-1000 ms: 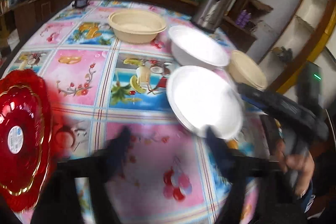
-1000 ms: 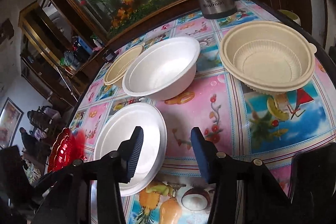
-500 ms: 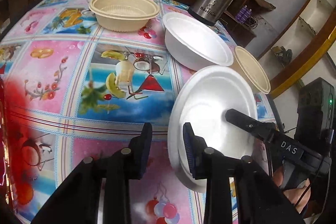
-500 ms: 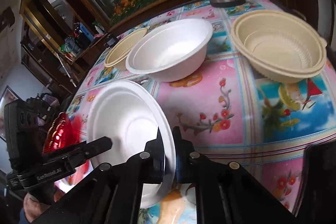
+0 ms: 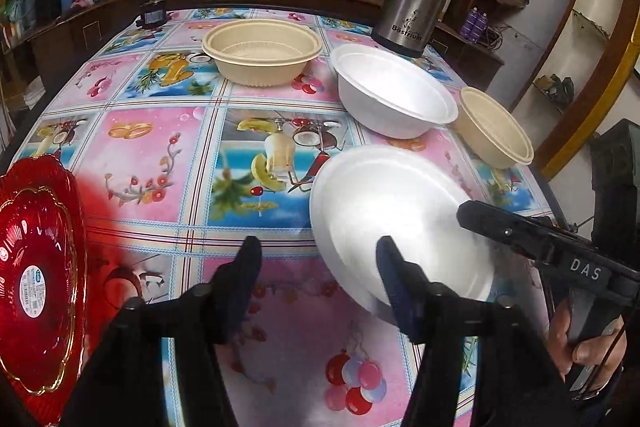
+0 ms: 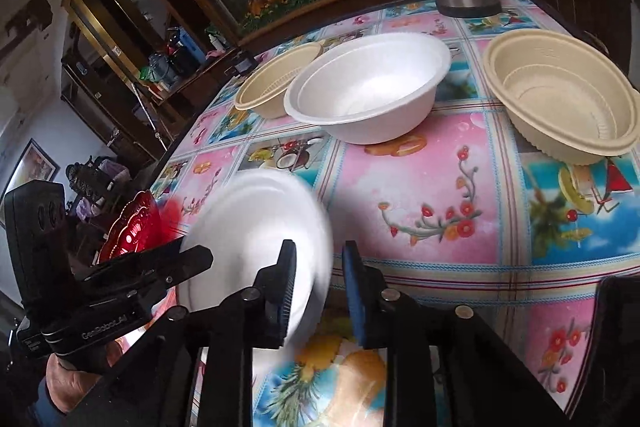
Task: Organize plates and bowls
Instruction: 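Lift the white foam plate with the right gripper toward the left gripper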
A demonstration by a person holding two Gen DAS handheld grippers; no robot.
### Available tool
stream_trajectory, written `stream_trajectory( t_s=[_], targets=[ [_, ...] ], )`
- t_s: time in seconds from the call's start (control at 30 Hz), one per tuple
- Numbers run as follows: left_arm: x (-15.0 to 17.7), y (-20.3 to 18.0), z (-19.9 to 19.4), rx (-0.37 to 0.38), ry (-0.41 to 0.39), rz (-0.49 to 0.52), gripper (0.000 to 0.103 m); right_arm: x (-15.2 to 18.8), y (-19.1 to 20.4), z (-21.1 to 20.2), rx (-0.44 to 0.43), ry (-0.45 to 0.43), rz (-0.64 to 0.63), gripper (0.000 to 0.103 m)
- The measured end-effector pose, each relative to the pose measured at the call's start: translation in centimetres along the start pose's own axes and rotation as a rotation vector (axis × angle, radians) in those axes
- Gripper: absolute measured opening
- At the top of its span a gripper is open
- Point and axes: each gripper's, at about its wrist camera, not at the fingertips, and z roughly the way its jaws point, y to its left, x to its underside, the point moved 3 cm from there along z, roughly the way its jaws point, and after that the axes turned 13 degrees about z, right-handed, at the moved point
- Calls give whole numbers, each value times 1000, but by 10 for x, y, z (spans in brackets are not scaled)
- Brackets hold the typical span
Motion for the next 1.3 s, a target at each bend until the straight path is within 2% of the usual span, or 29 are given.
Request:
stream_trajectory(
  t_s=[0.13, 0.17, 0.2, 0.23, 0.27, 0.3, 0.4, 0.53, 0.73, 0.83, 1.03, 1.13, 1.3],
  targets=[
    [0, -2, 2, -12, -4, 13, 60, 2, -3, -5, -7, -12, -1, 39],
    [1, -4, 3, -18, -4, 24, 57, 2, -2, -3, -7, -5, -4, 39],
    [1, -6, 3, -24, -6, 37, 52, 5, -2, -1, -5, 2, -10, 38],
    [1, -8, 2, -27, -11, 48, 36, 6, 0, 1, -4, 8, -21, 34],
    [1, -11, 2, -30, -14, 60, 22, 8, 2, 2, 2, 11, -29, 19],
    [1, -14, 2, -33, -12, 74, 20, 8, 2, 3, 10, 9, -32, 16],
    [0, -19, -2, -74, -23, 108, 20, 8, 1, 2, -6, 3, -21, 13],
    [-1, -23, -12, -91, -41, 119, 21, 7, 1, -3, -42, -7, -7, 14],
    [5, -20, -29, -119, -64, 115, 30, 10, 13, -4, -94, -1, -43, 14],
    [10, -14, -39, -128, -75, 105, 31, 13, 23, -3, -124, 1, -71, 14],
    [22, 10, -64, -172, -105, 63, 31, 22, 49, 2, -168, 16, -98, 15],
    [28, 29, -80, -195, -123, 25, 35, 24, 71, 9, -189, 39, -105, 15],
    [39, 62, -108, -239, -159, -37, 35, 33, 111, 26, -188, 72, -150, 15]
  ],
)
